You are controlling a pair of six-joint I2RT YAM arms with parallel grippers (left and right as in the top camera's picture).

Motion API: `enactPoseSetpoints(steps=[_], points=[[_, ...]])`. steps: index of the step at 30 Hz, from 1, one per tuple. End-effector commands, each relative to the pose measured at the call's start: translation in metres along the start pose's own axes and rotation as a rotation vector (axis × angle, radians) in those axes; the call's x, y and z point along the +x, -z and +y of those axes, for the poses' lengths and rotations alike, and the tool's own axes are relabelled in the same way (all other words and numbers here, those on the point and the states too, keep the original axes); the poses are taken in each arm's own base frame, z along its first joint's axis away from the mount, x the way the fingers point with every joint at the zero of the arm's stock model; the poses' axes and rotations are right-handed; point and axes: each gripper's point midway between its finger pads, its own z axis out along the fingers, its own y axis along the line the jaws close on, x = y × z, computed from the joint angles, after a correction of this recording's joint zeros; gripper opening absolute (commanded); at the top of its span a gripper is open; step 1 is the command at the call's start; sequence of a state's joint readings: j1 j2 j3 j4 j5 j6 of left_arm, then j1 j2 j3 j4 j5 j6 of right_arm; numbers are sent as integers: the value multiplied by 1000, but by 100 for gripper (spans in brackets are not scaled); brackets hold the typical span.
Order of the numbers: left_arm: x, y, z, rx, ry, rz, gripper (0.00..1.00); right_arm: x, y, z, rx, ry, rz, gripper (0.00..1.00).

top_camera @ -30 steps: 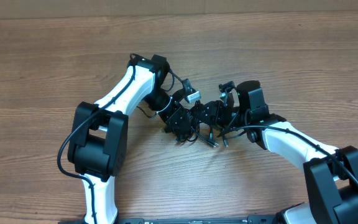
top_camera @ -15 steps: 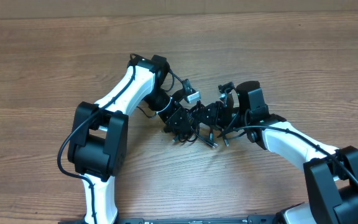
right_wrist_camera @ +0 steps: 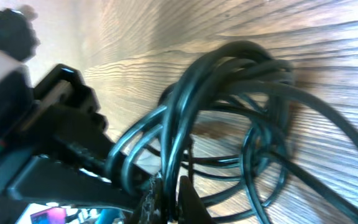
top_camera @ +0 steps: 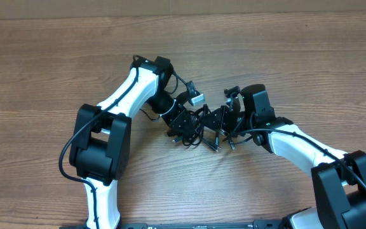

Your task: Untangle cables

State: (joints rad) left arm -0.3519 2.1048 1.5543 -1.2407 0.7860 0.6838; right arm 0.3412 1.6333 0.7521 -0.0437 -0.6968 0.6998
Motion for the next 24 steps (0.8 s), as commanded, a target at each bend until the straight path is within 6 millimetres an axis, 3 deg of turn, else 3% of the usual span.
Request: enactPoseSetpoints(steps=[1, 10, 24], points=[[-5, 1, -8, 37, -18, -31, 4, -9, 1, -23, 113, 14, -62, 4], [6, 8, 28, -139, 169, 24, 4, -5, 5, -25, 148, -18, -41, 4], [7, 14, 37, -163, 197, 10, 4, -10, 32, 11, 116, 24, -76, 4]])
